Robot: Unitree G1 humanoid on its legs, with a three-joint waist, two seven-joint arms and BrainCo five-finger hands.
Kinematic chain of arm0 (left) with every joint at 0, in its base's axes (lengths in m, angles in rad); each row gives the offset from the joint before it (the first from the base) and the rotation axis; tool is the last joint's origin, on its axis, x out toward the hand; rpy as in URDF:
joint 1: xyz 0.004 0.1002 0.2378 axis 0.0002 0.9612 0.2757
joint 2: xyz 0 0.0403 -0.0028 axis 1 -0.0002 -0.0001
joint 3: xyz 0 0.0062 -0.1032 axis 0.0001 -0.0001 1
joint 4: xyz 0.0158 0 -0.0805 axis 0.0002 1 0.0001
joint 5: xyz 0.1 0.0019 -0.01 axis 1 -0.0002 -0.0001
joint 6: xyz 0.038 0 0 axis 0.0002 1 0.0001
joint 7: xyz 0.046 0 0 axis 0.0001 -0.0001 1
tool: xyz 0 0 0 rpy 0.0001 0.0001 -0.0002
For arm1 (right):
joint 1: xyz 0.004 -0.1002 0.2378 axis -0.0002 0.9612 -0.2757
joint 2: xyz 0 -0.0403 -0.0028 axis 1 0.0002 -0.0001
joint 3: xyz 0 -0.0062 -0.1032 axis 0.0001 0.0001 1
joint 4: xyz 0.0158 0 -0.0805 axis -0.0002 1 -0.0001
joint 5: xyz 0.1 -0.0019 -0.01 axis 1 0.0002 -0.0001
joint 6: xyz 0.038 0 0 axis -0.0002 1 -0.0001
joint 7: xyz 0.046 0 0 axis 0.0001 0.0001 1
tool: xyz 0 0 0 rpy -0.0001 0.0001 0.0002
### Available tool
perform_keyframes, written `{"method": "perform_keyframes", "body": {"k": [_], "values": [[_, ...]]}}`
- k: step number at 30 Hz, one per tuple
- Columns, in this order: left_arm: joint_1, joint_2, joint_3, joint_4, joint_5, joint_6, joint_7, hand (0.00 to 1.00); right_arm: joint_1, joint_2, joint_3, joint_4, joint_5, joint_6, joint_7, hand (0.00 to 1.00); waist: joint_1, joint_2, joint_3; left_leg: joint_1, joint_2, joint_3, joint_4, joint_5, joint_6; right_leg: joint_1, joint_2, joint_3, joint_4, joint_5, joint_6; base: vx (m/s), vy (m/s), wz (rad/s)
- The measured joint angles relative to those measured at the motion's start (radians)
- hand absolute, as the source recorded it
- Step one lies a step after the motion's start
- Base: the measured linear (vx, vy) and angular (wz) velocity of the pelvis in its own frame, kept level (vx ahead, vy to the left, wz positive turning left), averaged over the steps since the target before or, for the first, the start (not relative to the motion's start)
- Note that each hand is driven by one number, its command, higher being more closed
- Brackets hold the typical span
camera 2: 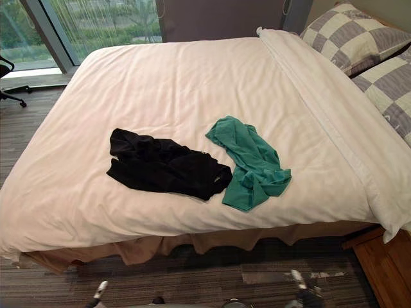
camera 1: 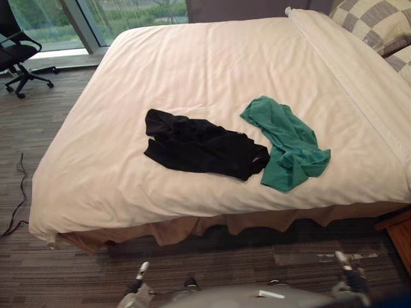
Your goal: Tidy the bed and pick cloth on bed and put in laundry
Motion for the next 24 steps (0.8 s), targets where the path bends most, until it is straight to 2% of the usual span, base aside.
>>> {"method": "perform_keyframes", "body": {"k": [2,3,5,6,8,9,12,15,16,17,18,19,20,21,22,24], "values": [[-0.003,0.076,0.107,-0.031,0.000,-0.005,-0.004,0.00,0.018,-0.047,-0.084,-0.072,0.024,-0.026,0.028,0.00,0.008,-0.009,-0.027,-0.001,0.000,0.019,0.001,0.000,0.000,-0.001,0.000,-0.005,-0.002,0.000,-0.001,0.03,0.000,-0.01],[-0.004,0.094,0.127,-0.049,0.000,-0.007,-0.006,0.00,0.019,-0.060,-0.095,-0.088,0.023,-0.033,0.034,0.00,0.010,-0.011,-0.034,-0.001,0.000,0.026,0.001,0.000,0.000,0.000,0.000,-0.006,-0.002,-0.001,-0.001,0.00,0.000,0.00],[-0.005,0.167,0.188,-0.117,0.019,-0.040,-0.013,0.00,0.019,-0.105,-0.133,-0.152,0.021,-0.067,0.059,0.00,0.012,-0.021,-0.066,-0.014,0.000,0.030,-0.001,0.000,0.000,-0.001,0.000,-0.014,-0.004,-0.001,-0.002,-0.02,-0.005,0.10],[-0.011,0.184,0.201,-0.133,0.027,-0.051,-0.014,0.00,0.017,-0.117,-0.142,-0.162,0.021,-0.077,0.066,0.00,0.013,-0.023,-0.072,-0.016,0.000,0.030,-0.002,0.000,0.000,-0.002,0.000,-0.015,-0.004,-0.001,-0.002,-0.03,-0.003,0.10],[-0.023,0.273,0.226,-0.177,0.065,-0.083,-0.035,0.00,0.003,-0.168,-0.158,-0.208,0.018,-0.109,0.091,0.00,0.016,-0.025,-0.085,-0.015,-0.001,0.029,-0.003,0.000,0.000,-0.001,0.000,-0.014,-0.004,-0.001,-0.002,-0.01,0.001,0.02],[-0.024,0.298,0.232,-0.178,0.069,-0.092,-0.042,0.00,-0.004,-0.183,-0.158,-0.221,0.018,-0.112,0.099,0.00,0.016,-0.030,-0.091,-0.015,-0.001,0.029,-0.003,0.000,0.000,0.000,0.000,-0.014,-0.003,-0.001,-0.002,0.00,0.000,0.00],[-0.028,0.416,0.244,-0.205,0.126,-0.125,-0.072,0.00,-0.005,-0.259,-0.152,-0.275,0.010,-0.128,0.141,0.00,0.015,-0.025,-0.106,-0.017,-0.001,0.025,-0.002,0.000,0.000,-0.002,0.000,-0.012,-0.002,-0.002,-0.003,0.00,0.000,0.00],[-0.054,0.511,0.218,-0.239,0.182,-0.160,-0.099,0.00,-0.007,-0.330,-0.112,-0.361,-0.020,-0.130,0.149,0.00,0.015,-0.023,-0.115,-0.020,-0.002,0.020,0.001,0.000,0.000,-0.007,0.000,-0.010,0.003,-0.003,-0.005,0.00,0.000,0.00],[-0.054,0.521,0.188,-0.252,0.189,-0.204,-0.105,0.00,-0.007,-0.341,-0.104,-0.371,-0.036,-0.130,0.150,0.00,0.015,-0.023,-0.116,-0.023,-0.002,0.018,0.001,0.001,0.001,-0.009,0.000,-0.010,0.004,-0.003,-0.005,-0.02,-0.002,0.06],[-0.039,0.505,0.098,-0.323,0.273,-0.565,-0.113,0.00,-0.007,-0.345,-0.081,-0.393,-0.076,-0.133,0.152,0.00,0.020,-0.028,-0.120,-0.036,-0.003,0.007,0.002,0.004,0.004,-0.020,0.000,-0.013,0.008,-0.004,-0.006,-0.01,-0.004,0.09],[-0.033,0.502,0.064,-0.407,0.354,-0.693,-0.075,0.00,-0.007,-0.340,-0.060,-0.407,-0.093,-0.134,0.157,0.00,0.027,-0.033,-0.124,-0.043,-0.003,0.002,0.002,0.006,0.004,-0.027,0.000,-0.015,0.011,-0.004,-0.006,0.00,-0.005,0.10],[-0.031,0.501,0.045,-0.495,0.364,-0.654,-0.071,0.00,-0.005,-0.336,-0.042,-0.430,-0.111,-0.134,0.157,0.00,0.033,-0.034,-0.125,-0.043,-0.004,0.000,0.002,0.008,0.005,-0.028,0.000,-0.015,0.012,-0.004,-0.006,0.02,-0.002,0.05],[-0.046,0.506,0.007,-0.583,0.378,-0.565,-0.068,0.00,-0.012,-0.336,0.001,-0.498,-0.166,-0.132,0.148,0.00,0.035,-0.034,-0.127,-0.035,-0.006,-0.001,0.002,0.008,0.006,-0.025,-0.001,-0.011,0.014,-0.004,-0.006,0.00,0.000,0.00],[-0.052,0.505,-0.007,-0.587,0.387,-0.540,-0.068,0.00,-0.019,-0.337,0.025,-0.535,-0.195,-0.130,0.144,0.00,0.032,-0.031,-0.128,-0.032,-0.007,0.000,0.002,0.008,0.006,-0.022,-0.003,-0.008,0.015,-0.004,-0.006,0.00,0.010,-0.05],[-0.072,0.486,-0.027,-0.587,0.413,-0.509,-0.068,0.00,-0.041,-0.337,0.064,-0.584,-0.268,-0.113,0.129,0.00,0.020,-0.012,-0.122,-0.030,-0.009,-0.001,0.002,0.009,0.007,-0.028,-0.005,-0.005,0.015,-0.006,-0.010,-0.04,0.018,-0.02],[-0.089,0.441,-0.067,-0.592,0.445,-0.486,-0.070,0.00,-0.058,-0.338,0.103,-0.599,-0.343,-0.090,0.112,0.00,0.012,-0.004,-0.115,-0.028,-0.010,-0.002,0.002,0.011,0.010,-0.031,-0.006,-0.004,0.021,-0.007,-0.012,-0.04,0.010,-0.01]]}}
